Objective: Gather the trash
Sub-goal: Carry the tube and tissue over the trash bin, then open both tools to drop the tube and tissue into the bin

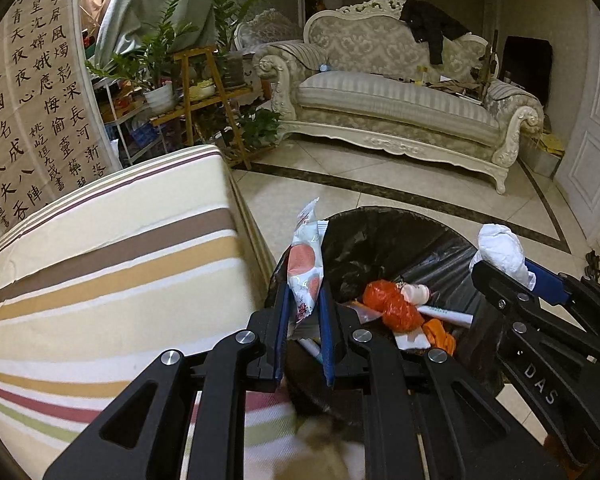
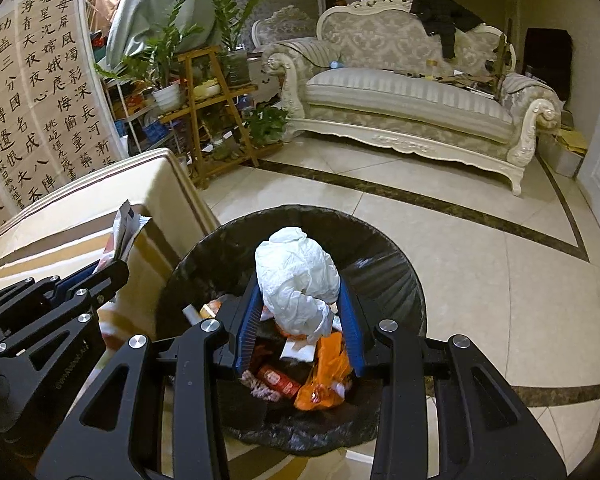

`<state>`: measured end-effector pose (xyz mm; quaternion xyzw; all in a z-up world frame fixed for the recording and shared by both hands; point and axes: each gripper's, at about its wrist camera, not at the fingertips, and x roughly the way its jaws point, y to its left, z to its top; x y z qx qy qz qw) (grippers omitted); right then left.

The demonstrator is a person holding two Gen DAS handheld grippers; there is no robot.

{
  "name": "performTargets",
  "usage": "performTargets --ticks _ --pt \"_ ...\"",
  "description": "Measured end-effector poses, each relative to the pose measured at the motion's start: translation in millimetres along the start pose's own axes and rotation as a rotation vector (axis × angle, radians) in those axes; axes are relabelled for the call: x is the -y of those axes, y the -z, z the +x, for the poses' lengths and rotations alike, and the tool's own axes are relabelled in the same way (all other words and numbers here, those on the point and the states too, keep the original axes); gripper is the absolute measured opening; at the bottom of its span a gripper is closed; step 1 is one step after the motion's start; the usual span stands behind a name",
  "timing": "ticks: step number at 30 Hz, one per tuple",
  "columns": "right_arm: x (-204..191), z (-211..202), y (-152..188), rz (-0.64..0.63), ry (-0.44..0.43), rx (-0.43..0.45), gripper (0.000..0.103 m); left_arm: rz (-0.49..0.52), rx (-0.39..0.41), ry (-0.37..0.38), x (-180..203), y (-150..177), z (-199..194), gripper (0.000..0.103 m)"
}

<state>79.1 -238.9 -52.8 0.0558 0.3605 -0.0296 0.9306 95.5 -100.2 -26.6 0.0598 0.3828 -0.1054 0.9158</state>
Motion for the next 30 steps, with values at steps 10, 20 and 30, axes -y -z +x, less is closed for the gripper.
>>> performTargets --ticks 10,20,30 --pt "10 15 -12 0.024 0.015 0.003 0.036 0.024 -0.019 0.002 10 -14 21 0.016" --pt "11 28 -16 0.032 0.026 -0.016 0.037 0.022 -0.03 -0.009 10 -17 29 0.033" --pt "13 29 -16 0.043 0.04 -0.015 0.052 0.016 -0.021 -0.014 7 -20 29 0.059"
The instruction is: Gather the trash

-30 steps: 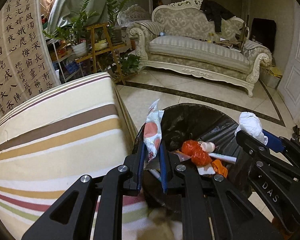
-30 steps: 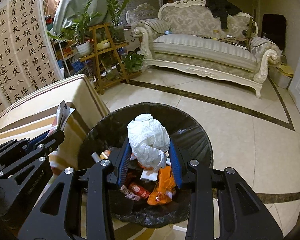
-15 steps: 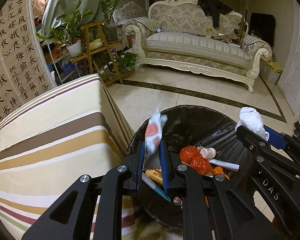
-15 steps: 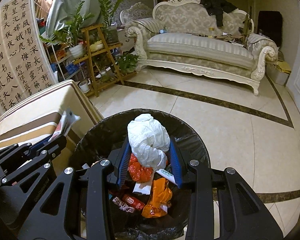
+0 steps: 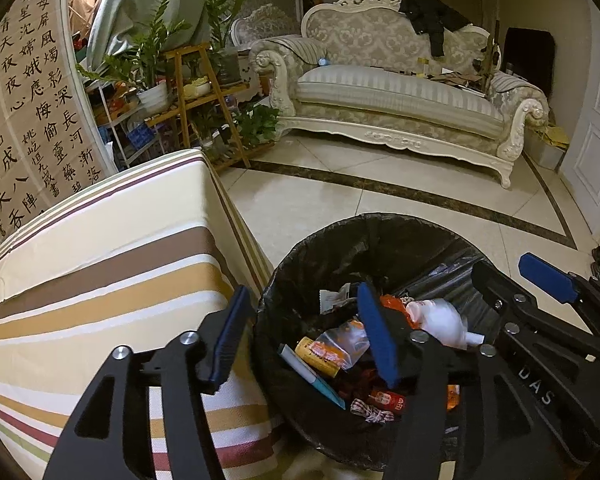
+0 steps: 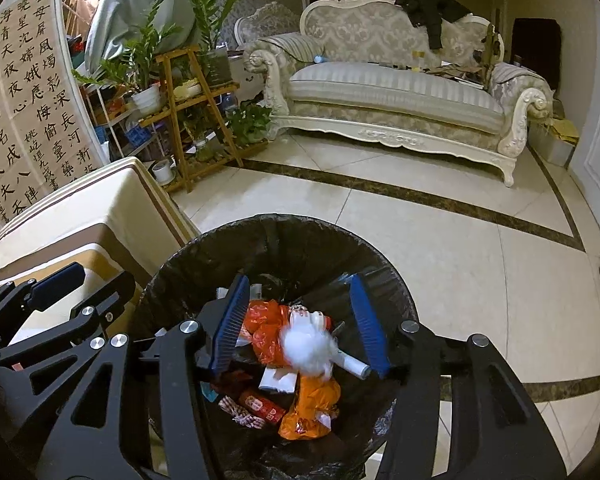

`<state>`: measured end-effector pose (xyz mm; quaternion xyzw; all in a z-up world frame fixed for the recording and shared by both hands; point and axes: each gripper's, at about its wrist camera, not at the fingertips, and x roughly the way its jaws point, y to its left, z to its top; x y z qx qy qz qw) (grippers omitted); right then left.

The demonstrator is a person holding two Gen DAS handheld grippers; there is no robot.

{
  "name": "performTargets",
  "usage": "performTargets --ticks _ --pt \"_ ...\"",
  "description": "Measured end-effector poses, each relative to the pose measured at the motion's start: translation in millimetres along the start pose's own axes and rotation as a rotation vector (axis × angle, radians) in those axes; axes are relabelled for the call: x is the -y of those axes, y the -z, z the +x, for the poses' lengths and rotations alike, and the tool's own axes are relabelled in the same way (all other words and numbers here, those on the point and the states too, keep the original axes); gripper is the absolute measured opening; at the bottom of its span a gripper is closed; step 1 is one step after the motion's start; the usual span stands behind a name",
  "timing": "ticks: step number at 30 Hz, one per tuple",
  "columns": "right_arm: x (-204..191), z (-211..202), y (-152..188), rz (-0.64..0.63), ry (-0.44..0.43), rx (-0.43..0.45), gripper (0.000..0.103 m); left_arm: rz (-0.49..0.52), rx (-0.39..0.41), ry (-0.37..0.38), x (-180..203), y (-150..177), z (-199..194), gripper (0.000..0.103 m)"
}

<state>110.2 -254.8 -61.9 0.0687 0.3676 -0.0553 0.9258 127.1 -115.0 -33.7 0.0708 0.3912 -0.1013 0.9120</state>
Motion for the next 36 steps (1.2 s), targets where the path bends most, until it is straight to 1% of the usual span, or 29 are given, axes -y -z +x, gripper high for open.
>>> performTargets --ticks 2,3,5,9,20,22,26,27,30,32,36 --pt "2 -1 0 0.003 0.005 0.003 0.054 -0.006 0.004 0.0 -1 0 0 0.064" --pt "2 -1 0 0.004 0.007 0.003 0.057 -0.009 0.006 -0.002 -2 -1 -1 0.067" --pt "3 -1 1 0.006 0.015 0.008 0.058 -0.016 0.009 -0.006 -3 -1 -1 0.07" --pt "6 -2 1 0.014 0.028 0.011 0.063 -0.021 0.01 -0.008 -5 0 -1 0.074" --pt "12 -6 1 0.032 0.049 0.014 0.066 -0.025 0.029 -0.03 -8 2 -6 0.076" --pt "12 -7 1 0.035 0.054 0.017 0.074 -0.025 0.033 -0.032 -8 2 -8 0.076" --pt "13 -12 3 0.034 0.069 0.033 0.077 -0.026 0.053 -0.052 -7 2 -14 0.078" --pt "13 -14 3 0.034 0.075 0.038 0.08 -0.024 0.057 -0.057 -7 2 -15 0.079" --pt "14 -17 3 0.034 0.087 0.051 0.083 -0.018 0.073 -0.07 -7 3 -19 0.079" --pt "15 -18 3 0.037 0.09 0.053 0.087 -0.028 0.075 -0.06 -9 4 -22 0.08" --pt "15 -24 6 0.036 0.093 0.058 0.088 -0.039 0.081 -0.061 -13 6 -26 0.081"
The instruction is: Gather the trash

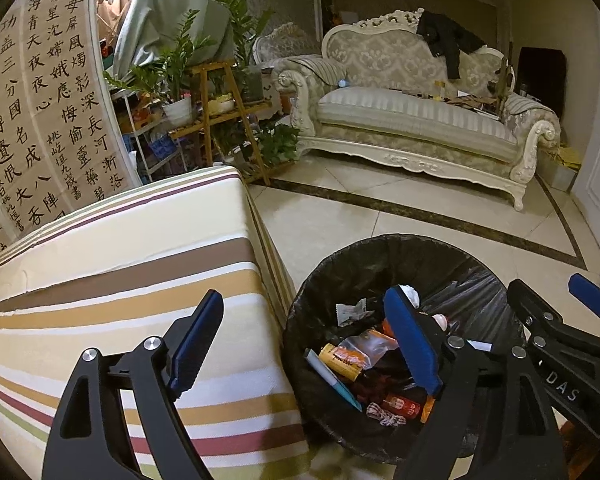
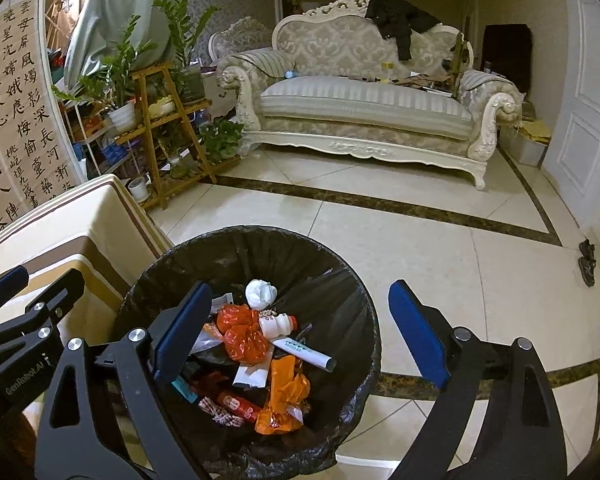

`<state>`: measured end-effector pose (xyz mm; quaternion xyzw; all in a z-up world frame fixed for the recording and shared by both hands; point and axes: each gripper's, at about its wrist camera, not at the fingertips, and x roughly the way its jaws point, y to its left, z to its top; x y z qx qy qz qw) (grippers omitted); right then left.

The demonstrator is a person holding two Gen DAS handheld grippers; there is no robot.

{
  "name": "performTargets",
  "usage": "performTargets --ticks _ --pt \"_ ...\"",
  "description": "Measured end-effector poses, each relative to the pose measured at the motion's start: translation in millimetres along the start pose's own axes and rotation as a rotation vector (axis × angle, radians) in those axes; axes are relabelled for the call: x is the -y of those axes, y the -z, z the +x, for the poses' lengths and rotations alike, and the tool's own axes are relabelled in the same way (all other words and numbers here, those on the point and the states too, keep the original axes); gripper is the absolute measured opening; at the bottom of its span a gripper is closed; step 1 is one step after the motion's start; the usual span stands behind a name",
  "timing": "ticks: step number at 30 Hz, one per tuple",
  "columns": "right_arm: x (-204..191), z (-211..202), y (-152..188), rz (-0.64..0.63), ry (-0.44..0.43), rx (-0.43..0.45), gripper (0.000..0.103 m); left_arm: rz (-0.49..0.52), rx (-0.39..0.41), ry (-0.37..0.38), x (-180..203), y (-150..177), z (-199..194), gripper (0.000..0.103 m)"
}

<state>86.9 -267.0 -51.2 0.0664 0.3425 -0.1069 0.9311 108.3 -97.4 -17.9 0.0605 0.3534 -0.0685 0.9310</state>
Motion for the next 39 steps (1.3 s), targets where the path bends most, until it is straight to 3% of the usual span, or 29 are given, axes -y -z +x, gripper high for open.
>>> performTargets --ticks 27,39 --pt "-29 -94 34 -0.067 -0.063 0.067 0.091 -0.026 0.076 -0.016 -35 39 -91 0.085" --pt "-33 -120 41 -0.085 -0.069 0.109 0.091 -0.062 0.097 -0.016 -46 48 -109 0.085"
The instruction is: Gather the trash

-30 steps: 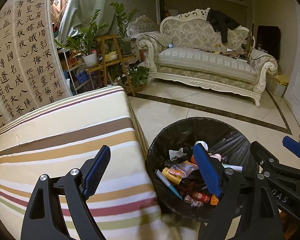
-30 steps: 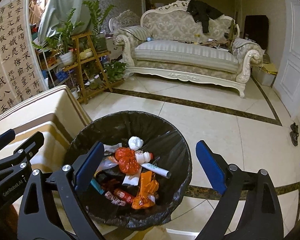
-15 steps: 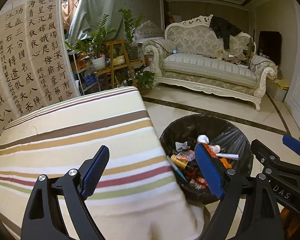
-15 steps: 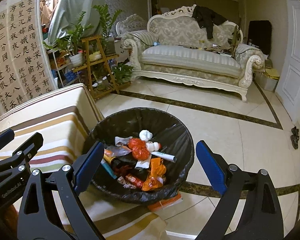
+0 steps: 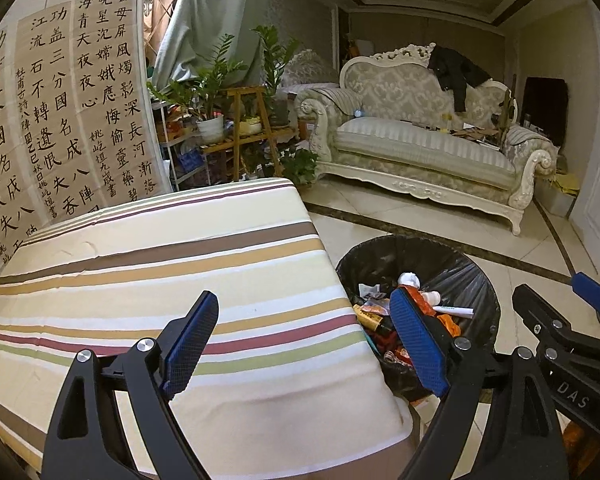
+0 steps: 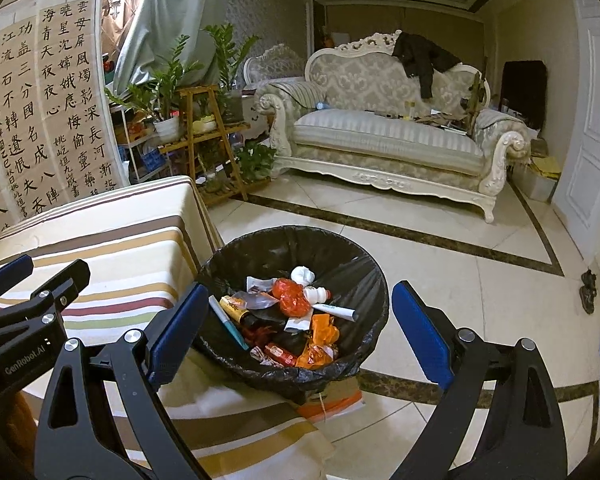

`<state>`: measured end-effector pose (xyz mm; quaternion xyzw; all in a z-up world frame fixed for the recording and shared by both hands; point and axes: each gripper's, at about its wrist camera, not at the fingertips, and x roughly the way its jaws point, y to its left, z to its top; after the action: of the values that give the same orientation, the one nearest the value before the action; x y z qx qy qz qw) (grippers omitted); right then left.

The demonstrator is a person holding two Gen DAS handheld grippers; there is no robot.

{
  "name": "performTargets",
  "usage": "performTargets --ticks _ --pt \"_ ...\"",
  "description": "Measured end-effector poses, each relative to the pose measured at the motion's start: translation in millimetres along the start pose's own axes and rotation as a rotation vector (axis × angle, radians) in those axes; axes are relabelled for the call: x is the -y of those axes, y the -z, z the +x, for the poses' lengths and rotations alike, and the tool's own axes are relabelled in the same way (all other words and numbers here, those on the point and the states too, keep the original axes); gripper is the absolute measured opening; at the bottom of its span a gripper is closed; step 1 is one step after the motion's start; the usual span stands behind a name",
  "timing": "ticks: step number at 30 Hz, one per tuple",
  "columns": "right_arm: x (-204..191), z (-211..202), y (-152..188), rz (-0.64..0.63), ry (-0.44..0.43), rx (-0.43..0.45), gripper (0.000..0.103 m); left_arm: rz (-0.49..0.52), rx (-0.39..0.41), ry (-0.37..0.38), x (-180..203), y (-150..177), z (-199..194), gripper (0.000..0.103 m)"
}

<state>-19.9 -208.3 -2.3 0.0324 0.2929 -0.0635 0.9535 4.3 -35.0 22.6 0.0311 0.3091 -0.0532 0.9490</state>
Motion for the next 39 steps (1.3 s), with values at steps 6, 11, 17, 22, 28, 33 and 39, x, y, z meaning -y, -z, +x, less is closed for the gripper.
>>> performTargets --ticks 6,11,17,22,28,33,39 --pt "0.1 -3.2 3.5 0.007 0.006 0.002 0.091 -0.001 0.002 0.004 -1.4 -0.2 -0.3 0.085" --pt "2.7 -4.7 1.4 0.009 0.01 0.007 0.091 -0.002 0.0 0.004 -1.1 0.0 -0.1 0.085" --pt "4.4 -4.4 0.0 0.009 0.012 0.007 0.091 -0.002 -0.001 0.004 -0.9 0.1 0.0 0.085" --pt "4.6 -4.2 0.0 0.009 0.011 0.007 0.091 0.0 -0.003 0.005 0.5 0.2 0.4 0.085" --pt "4.8 -4.1 0.0 0.008 0.012 0.007 0.091 -0.001 -0.004 0.004 0.5 -0.1 0.5 0.085" --pt "5.9 -3.0 -0.7 0.008 0.012 0.006 0.091 -0.001 -0.005 0.004 1.7 0.5 1.8 0.085" --pt "6.2 -4.0 -0.8 0.007 0.012 0.004 0.091 -0.002 -0.006 0.004 2.5 0.7 3.2 0.085"
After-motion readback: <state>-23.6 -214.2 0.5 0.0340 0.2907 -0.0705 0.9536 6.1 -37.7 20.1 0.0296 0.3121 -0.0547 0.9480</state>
